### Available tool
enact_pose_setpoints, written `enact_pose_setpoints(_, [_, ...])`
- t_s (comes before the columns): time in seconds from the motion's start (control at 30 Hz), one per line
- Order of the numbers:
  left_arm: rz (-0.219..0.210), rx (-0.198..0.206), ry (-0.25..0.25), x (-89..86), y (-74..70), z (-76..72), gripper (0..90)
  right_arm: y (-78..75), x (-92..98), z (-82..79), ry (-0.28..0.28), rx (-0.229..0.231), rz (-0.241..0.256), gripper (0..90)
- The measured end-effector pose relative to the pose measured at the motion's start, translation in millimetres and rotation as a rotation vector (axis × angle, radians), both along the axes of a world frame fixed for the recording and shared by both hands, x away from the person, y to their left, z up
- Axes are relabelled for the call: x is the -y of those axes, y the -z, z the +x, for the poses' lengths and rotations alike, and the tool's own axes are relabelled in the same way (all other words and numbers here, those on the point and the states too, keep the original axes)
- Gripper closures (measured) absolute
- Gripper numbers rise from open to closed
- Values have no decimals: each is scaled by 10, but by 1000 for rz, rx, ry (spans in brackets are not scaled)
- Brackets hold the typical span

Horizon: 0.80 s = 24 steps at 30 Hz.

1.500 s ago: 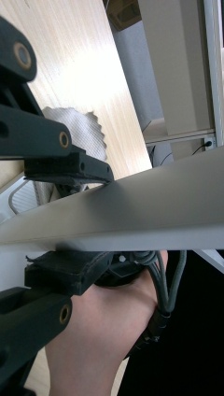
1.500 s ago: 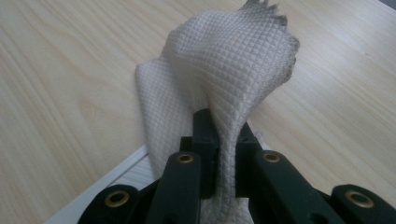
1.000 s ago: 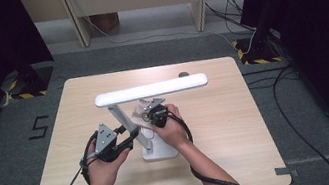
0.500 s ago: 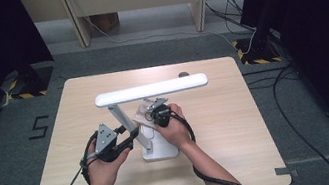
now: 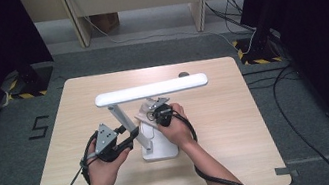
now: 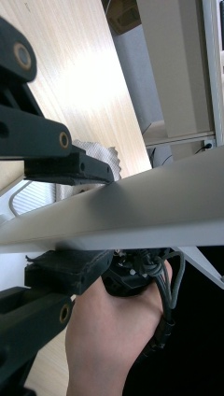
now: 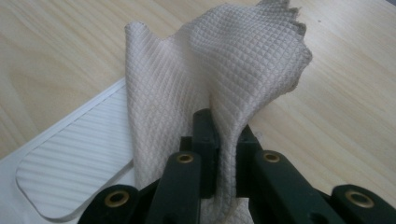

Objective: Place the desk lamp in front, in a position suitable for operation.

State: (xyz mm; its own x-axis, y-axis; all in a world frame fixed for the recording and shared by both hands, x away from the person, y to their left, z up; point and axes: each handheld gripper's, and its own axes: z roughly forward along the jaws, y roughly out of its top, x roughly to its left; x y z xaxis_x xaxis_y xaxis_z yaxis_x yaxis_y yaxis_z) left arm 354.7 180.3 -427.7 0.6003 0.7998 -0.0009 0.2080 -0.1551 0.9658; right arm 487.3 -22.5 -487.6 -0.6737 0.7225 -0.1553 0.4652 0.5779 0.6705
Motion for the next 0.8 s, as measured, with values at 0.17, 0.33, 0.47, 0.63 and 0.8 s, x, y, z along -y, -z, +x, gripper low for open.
enact_pose_setpoints(0.17, [0,0,-1,2,0,-1,588,3,53,8,9,2,-4,850])
enact_pose_setpoints(0.33, [0,0,-2,2,0,-2,588,3,103,12,17,4,-11,850])
enact_pose_setpoints(0.47, [-1,0,-2,3,0,-2,588,3,141,17,29,0,-5,850])
enact_pose_setpoints(0.63, [-1,-1,-3,2,0,-3,588,14,224,25,47,-2,-12,850])
enact_pose_setpoints(0.8, [-1,0,-4,4,0,-3,588,16,343,25,68,1,-16,850])
